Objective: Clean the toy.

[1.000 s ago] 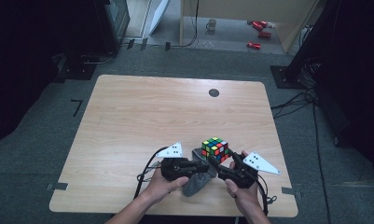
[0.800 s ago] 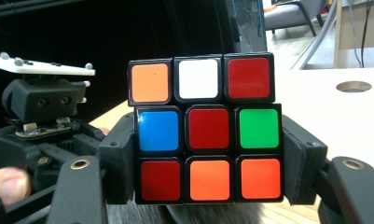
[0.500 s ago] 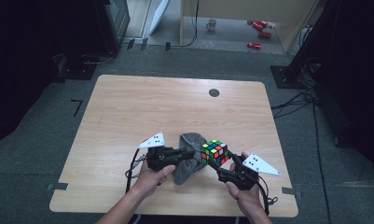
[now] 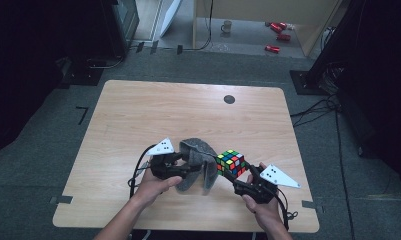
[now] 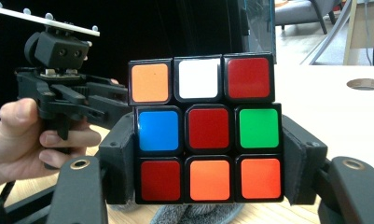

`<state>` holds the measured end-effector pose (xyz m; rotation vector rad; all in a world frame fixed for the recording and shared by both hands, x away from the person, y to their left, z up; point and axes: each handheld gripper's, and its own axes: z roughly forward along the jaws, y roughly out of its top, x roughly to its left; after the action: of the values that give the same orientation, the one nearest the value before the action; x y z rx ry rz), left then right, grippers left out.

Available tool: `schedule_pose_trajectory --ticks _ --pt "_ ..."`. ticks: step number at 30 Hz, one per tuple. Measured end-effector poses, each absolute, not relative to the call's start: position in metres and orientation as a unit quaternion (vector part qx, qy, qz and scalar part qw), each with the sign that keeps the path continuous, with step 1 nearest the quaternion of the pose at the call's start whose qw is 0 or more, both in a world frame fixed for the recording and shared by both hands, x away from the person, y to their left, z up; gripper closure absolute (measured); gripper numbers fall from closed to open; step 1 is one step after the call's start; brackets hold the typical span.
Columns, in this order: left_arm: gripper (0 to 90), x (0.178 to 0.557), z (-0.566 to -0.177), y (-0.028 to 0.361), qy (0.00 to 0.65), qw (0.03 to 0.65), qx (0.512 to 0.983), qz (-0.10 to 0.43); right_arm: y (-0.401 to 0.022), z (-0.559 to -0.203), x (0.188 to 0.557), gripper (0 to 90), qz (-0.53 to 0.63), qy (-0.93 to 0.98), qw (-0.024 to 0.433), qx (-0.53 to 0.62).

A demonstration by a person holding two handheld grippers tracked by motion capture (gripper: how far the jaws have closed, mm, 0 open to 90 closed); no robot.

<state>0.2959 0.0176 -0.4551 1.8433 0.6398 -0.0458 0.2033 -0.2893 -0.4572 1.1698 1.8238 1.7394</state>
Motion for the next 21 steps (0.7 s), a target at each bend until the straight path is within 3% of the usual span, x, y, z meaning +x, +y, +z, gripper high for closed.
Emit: schedule_pose_trajectory --ticks 6,13,16,21 --pt "22.4 0.292 -0.444 0.022 0.273 0.471 0.833 0.097 -0.289 -0.457 0.203 34.3 0.616 0.646 0.181 0.412" --pt "16.7 0.292 -0.448 0.022 0.276 0.391 0.861 0.171 -0.286 -0.457 0.204 34.2 0.615 0.649 0.180 0.410" --pt "14.6 0.293 -0.454 0.024 0.288 0.389 0.858 0.175 -0.284 -0.458 0.204 34.3 0.616 0.650 0.178 0.409" --pt "18.3 0.295 -0.453 0.035 0.289 0.457 0.831 0.129 -0.281 -0.459 0.206 34.3 0.615 0.652 0.175 0.407"
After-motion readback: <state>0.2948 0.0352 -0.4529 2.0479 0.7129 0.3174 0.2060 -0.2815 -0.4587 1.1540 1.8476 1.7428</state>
